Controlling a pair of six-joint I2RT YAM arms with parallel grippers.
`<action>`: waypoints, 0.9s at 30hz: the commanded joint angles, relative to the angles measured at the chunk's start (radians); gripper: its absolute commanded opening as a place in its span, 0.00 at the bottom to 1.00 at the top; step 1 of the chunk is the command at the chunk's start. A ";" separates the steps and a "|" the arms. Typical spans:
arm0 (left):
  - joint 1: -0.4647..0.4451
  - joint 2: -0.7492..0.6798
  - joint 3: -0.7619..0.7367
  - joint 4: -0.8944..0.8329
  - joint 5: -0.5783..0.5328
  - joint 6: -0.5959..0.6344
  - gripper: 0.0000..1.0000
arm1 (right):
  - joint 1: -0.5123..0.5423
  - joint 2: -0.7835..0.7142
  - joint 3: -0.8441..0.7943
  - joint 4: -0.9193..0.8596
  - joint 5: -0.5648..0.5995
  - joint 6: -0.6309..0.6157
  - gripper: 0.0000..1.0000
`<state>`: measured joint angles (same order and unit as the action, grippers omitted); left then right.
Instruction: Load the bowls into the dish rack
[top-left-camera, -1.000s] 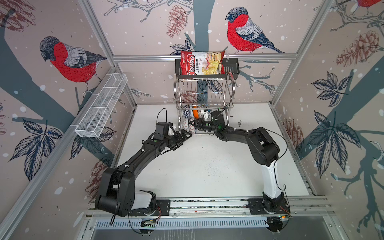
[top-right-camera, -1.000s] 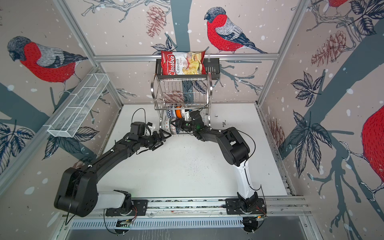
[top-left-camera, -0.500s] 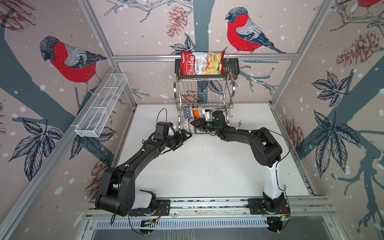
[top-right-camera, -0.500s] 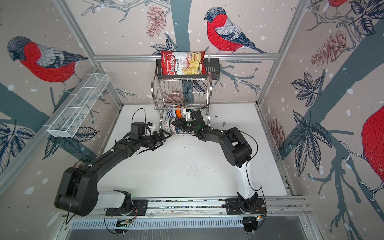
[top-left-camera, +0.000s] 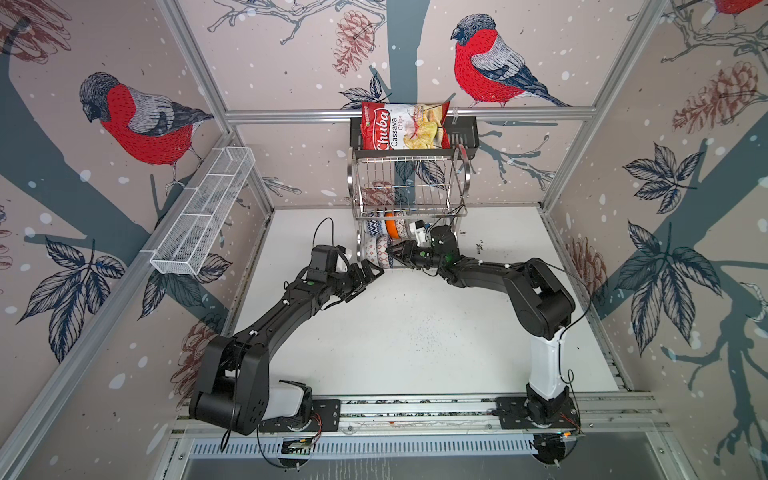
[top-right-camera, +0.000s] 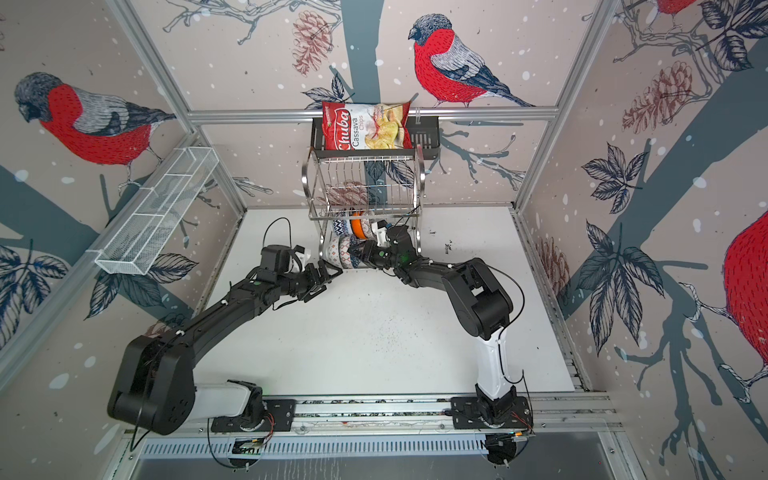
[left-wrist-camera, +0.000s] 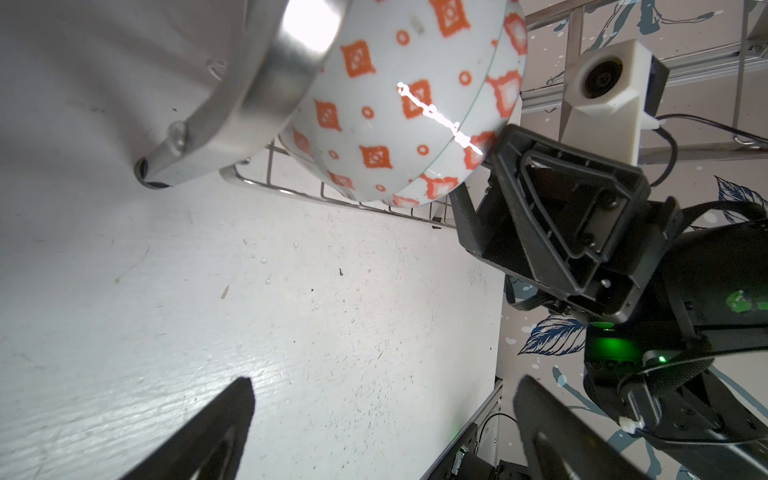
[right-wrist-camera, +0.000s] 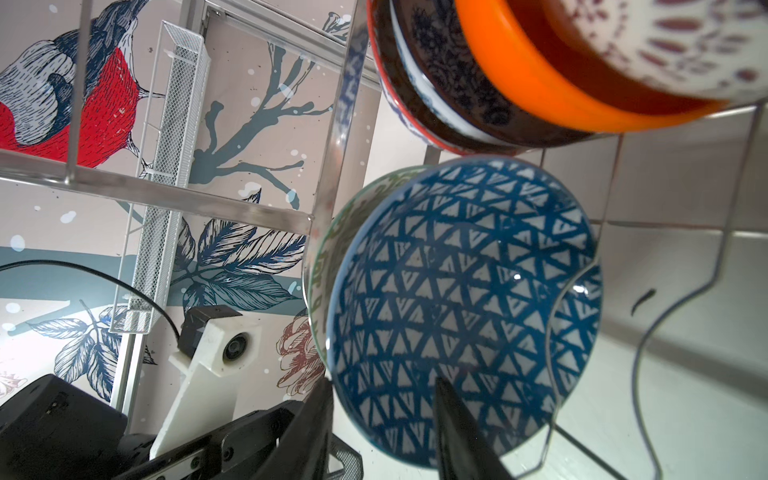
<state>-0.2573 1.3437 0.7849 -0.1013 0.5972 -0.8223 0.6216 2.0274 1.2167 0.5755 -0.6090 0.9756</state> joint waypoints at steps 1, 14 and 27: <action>0.002 -0.007 -0.004 0.023 -0.010 0.017 0.98 | -0.003 -0.022 -0.009 0.058 0.015 0.005 0.42; 0.036 -0.018 0.009 -0.028 -0.005 0.066 0.98 | -0.009 -0.110 -0.135 0.096 0.039 0.006 0.49; 0.079 -0.016 0.033 -0.052 0.009 0.102 0.98 | -0.028 -0.187 -0.210 0.081 0.075 0.000 0.69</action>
<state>-0.1867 1.3319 0.8051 -0.1326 0.6010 -0.7498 0.5987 1.8599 1.0172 0.6266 -0.5495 0.9756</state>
